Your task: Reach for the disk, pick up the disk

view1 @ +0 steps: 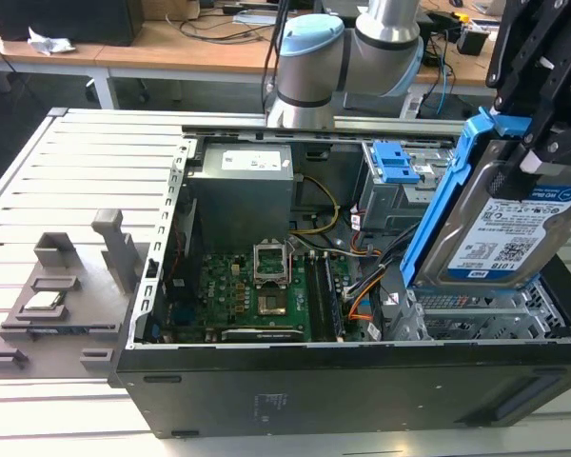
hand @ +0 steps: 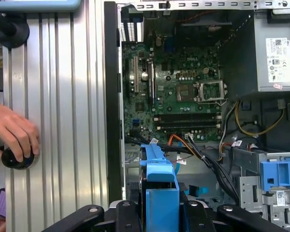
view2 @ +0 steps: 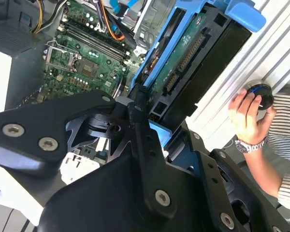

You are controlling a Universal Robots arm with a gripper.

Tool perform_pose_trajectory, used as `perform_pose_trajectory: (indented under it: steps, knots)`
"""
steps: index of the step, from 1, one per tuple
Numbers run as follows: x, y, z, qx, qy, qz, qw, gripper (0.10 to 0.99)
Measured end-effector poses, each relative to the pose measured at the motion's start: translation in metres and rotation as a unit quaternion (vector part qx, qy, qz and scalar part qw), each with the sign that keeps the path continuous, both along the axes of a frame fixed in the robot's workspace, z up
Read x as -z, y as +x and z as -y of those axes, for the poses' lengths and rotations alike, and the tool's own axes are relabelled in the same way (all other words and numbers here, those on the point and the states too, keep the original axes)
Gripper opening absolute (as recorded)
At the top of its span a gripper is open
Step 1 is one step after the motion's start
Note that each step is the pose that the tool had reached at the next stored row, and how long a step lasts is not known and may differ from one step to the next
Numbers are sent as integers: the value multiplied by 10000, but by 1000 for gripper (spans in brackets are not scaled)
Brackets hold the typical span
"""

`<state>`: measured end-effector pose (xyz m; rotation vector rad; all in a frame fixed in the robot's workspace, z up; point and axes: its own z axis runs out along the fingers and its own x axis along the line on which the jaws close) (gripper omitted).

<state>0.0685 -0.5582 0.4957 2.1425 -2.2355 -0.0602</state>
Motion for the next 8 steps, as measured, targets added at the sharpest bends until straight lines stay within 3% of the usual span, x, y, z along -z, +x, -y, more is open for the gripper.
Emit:
perform_pose_trajectory:
  steps: [8]
  knots:
    - [180,132,0,-1,0,-33,10000,369]
